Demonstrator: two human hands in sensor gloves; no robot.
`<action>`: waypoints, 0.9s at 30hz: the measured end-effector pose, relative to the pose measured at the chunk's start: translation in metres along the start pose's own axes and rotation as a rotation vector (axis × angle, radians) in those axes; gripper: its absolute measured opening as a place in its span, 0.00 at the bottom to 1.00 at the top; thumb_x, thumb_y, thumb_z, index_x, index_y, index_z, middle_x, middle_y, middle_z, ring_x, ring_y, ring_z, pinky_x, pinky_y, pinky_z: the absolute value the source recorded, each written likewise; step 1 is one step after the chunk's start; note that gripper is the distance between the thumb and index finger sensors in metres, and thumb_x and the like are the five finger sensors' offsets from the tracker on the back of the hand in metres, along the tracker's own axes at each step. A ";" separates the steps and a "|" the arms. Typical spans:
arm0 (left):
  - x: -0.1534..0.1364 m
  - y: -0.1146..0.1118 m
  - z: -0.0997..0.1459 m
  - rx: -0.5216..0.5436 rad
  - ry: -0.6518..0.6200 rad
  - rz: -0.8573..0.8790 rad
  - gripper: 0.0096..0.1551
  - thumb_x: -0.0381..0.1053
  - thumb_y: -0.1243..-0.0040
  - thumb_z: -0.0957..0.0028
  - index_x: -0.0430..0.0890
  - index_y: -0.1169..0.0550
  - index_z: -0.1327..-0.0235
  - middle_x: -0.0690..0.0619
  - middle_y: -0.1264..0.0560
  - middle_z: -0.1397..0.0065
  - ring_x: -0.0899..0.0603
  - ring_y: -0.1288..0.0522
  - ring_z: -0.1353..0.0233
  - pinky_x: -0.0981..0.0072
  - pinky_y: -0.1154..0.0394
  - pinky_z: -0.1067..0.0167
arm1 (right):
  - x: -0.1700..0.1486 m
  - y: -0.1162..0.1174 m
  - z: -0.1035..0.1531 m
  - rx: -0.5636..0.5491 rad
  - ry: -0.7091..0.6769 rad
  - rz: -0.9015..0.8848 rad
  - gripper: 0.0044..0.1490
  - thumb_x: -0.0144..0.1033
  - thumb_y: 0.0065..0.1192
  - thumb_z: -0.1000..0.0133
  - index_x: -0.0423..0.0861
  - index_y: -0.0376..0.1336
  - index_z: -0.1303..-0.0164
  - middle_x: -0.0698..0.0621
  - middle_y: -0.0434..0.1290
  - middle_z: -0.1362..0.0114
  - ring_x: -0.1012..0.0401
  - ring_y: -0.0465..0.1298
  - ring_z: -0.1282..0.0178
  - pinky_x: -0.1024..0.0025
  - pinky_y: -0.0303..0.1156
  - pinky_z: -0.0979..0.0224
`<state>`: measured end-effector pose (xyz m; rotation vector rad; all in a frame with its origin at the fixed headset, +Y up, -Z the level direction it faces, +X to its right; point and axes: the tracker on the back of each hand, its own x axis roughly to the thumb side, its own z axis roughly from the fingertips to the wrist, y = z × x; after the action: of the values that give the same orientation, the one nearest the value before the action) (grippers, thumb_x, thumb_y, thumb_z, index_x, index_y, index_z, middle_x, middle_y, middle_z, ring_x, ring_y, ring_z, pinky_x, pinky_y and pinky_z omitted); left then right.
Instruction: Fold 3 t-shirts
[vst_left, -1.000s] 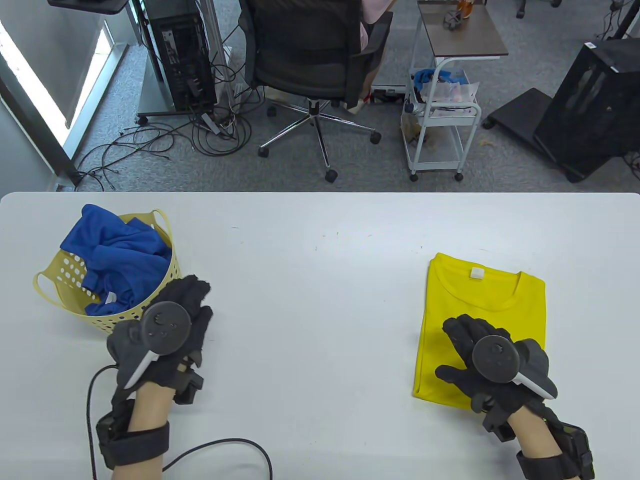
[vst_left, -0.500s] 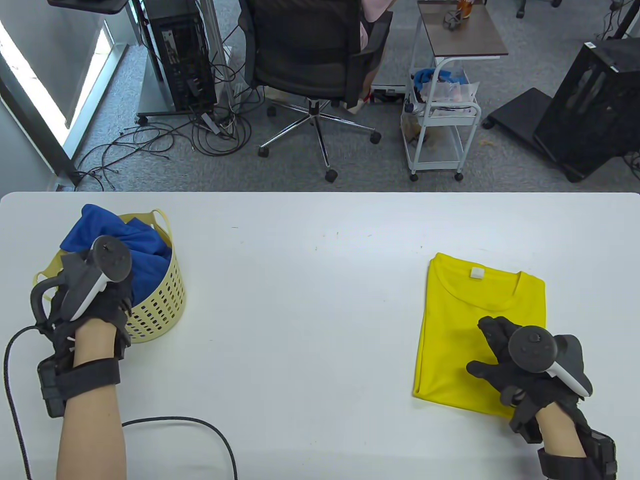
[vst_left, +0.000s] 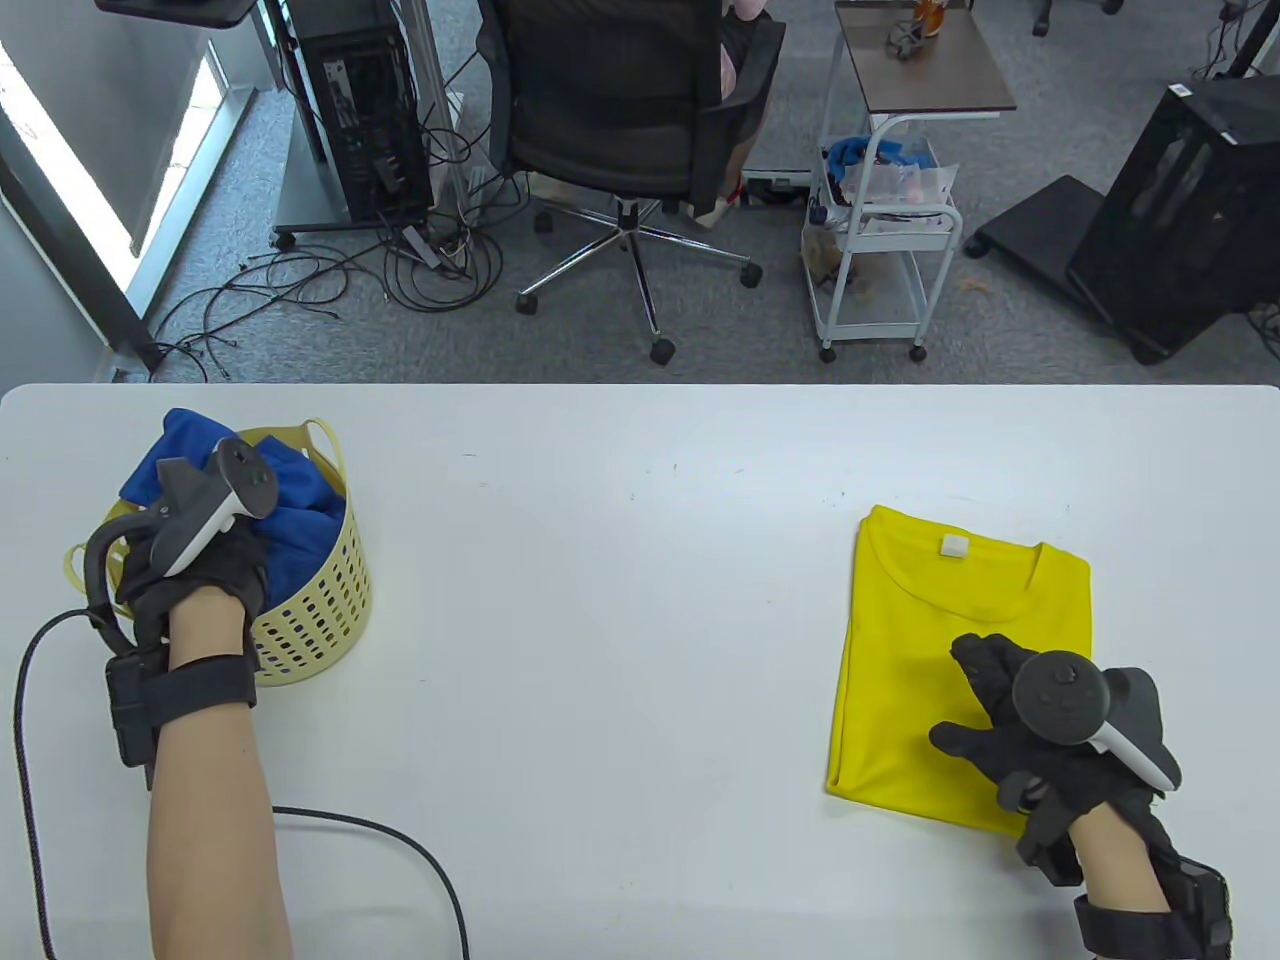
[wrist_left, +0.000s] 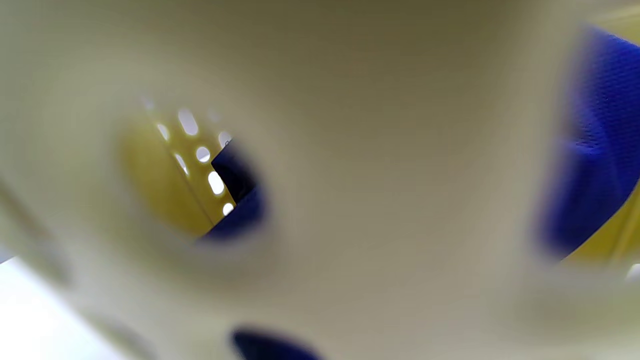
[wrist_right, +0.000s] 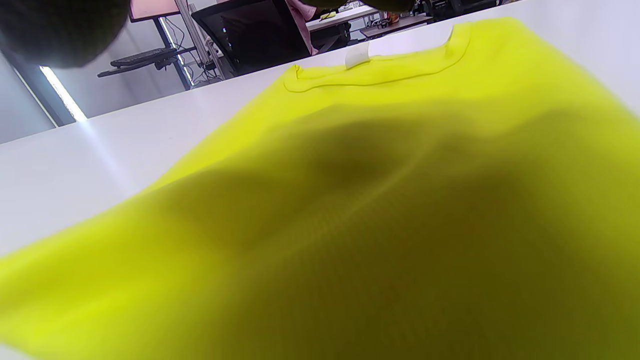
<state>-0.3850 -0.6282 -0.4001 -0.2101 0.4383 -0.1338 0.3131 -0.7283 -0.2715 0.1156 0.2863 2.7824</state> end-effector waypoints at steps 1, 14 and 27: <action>0.000 -0.001 0.000 0.002 -0.001 0.003 0.27 0.56 0.40 0.49 0.64 0.31 0.36 0.54 0.40 0.19 0.43 0.42 0.18 0.44 0.38 0.23 | 0.000 0.000 0.000 0.000 0.001 0.002 0.54 0.59 0.65 0.55 0.55 0.42 0.25 0.43 0.44 0.17 0.37 0.48 0.18 0.26 0.40 0.24; -0.009 0.023 0.025 0.148 -0.041 0.067 0.21 0.54 0.35 0.54 0.58 0.24 0.47 0.57 0.26 0.29 0.45 0.32 0.24 0.47 0.31 0.27 | 0.002 0.001 0.000 0.015 0.001 0.002 0.54 0.59 0.65 0.55 0.55 0.42 0.25 0.43 0.44 0.17 0.37 0.48 0.18 0.26 0.40 0.24; -0.010 0.071 0.071 0.302 -0.071 0.122 0.23 0.51 0.41 0.54 0.54 0.24 0.43 0.53 0.22 0.42 0.45 0.27 0.33 0.50 0.29 0.32 | 0.002 0.002 -0.001 0.006 -0.013 -0.008 0.54 0.59 0.65 0.54 0.55 0.42 0.25 0.43 0.44 0.17 0.37 0.47 0.18 0.26 0.40 0.24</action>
<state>-0.3569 -0.5453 -0.3499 0.1080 0.3545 -0.0716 0.3104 -0.7291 -0.2719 0.1338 0.2908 2.7723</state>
